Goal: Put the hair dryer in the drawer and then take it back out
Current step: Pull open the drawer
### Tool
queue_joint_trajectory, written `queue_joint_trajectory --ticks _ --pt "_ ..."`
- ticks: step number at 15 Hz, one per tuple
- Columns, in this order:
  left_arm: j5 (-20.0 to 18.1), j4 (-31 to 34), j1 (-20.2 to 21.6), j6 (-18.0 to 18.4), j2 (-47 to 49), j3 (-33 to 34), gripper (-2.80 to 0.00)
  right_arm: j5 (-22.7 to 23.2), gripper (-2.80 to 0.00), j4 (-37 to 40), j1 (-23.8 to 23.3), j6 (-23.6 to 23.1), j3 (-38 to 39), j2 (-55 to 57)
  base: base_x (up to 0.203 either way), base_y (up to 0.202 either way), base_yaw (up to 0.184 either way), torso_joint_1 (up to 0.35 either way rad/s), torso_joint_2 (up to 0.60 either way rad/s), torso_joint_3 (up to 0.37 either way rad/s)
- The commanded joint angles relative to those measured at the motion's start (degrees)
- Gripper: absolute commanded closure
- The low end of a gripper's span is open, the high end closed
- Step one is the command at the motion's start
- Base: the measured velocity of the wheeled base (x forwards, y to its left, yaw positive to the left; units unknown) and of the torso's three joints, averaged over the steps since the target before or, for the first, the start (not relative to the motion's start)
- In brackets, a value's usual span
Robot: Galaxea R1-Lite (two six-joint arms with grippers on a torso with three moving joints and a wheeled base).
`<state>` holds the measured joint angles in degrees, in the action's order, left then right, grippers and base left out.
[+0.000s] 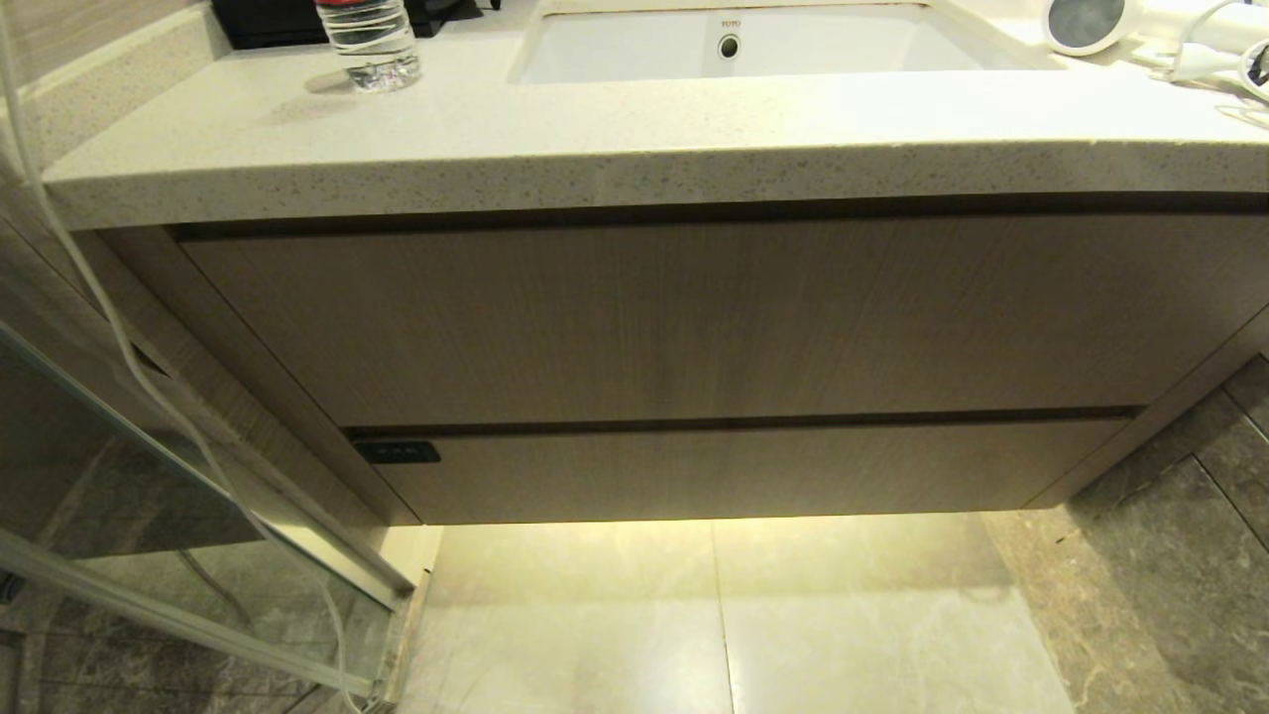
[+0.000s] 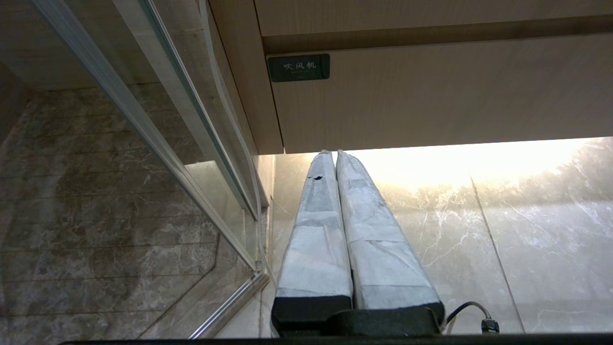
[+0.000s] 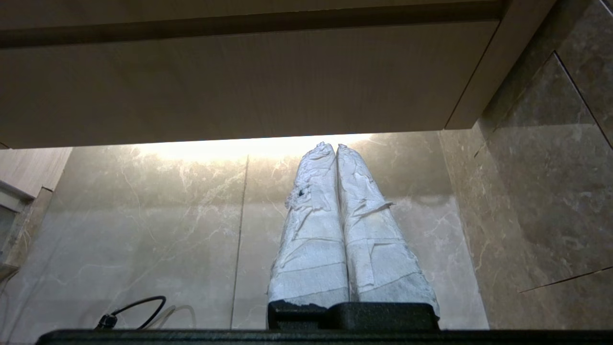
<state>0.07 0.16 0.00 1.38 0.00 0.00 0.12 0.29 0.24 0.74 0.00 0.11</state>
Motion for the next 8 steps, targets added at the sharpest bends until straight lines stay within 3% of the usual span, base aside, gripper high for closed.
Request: queue_joint_trajectory --ticks 1,8 --pt "0.0 0.0 0.0 0.0 0.0 0.0 0.00 0.1 0.00 0.0 0.0 0.0 0.1 0.0 0.000 0.000 0.000 0.000 0.00 0.000" --pt "0.0 0.0 0.0 0.0 0.0 0.0 0.00 0.1 0.00 0.0 0.0 0.0 0.1 0.1 0.000 0.000 0.000 0.000 0.00 0.000"
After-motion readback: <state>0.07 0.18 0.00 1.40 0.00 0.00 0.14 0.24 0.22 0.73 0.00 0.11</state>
